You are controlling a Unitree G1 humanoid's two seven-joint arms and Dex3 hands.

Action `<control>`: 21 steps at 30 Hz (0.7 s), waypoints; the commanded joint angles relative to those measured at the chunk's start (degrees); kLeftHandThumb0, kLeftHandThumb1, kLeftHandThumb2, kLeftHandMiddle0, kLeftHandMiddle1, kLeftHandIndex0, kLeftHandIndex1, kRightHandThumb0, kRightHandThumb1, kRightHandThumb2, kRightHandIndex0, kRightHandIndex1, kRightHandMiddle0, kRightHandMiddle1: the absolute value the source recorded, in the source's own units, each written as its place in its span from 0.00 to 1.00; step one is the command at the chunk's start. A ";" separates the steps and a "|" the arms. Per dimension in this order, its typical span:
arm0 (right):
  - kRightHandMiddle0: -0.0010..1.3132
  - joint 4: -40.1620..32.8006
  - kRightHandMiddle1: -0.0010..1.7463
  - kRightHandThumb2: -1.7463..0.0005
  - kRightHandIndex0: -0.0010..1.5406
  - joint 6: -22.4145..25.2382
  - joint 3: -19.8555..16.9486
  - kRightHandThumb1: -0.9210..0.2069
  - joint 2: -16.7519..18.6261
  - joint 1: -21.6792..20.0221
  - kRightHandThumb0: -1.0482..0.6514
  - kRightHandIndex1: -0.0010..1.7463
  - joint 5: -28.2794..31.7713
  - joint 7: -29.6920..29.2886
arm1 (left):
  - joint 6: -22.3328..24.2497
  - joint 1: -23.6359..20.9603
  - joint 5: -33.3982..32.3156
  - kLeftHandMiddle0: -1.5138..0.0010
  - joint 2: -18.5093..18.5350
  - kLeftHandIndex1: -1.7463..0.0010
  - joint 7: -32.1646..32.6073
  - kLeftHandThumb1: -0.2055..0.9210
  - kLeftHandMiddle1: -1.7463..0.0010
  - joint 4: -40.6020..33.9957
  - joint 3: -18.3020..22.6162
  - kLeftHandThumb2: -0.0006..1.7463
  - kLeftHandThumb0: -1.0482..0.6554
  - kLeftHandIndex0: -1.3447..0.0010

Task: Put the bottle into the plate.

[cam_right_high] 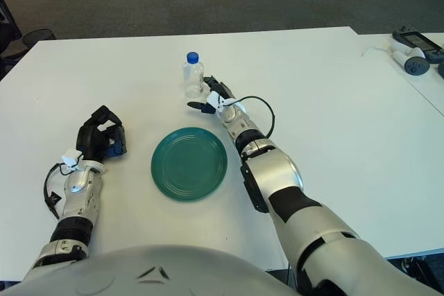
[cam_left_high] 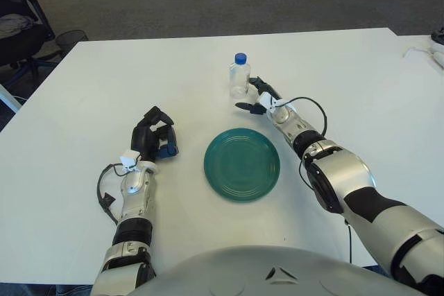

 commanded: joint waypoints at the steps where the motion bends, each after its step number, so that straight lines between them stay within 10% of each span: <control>1: 0.00 1.72 0.17 0.92 0.00 -1.04 2.54 0.00 8.66 2.03 0.00 0.25 -1.18 5.30 | 1.00 3.49 -0.38 0.12 -2.92 0.00 1.20 0.27 0.00 5.62 -0.23 0.91 0.28 0.41; 21: 0.00 1.43 0.13 0.91 0.00 -4.52 6.70 0.00 12.32 1.47 0.00 0.24 -3.35 6.22 | 0.78 3.79 0.74 0.13 -3.93 0.00 4.03 0.31 0.00 5.28 -0.30 0.88 0.29 0.44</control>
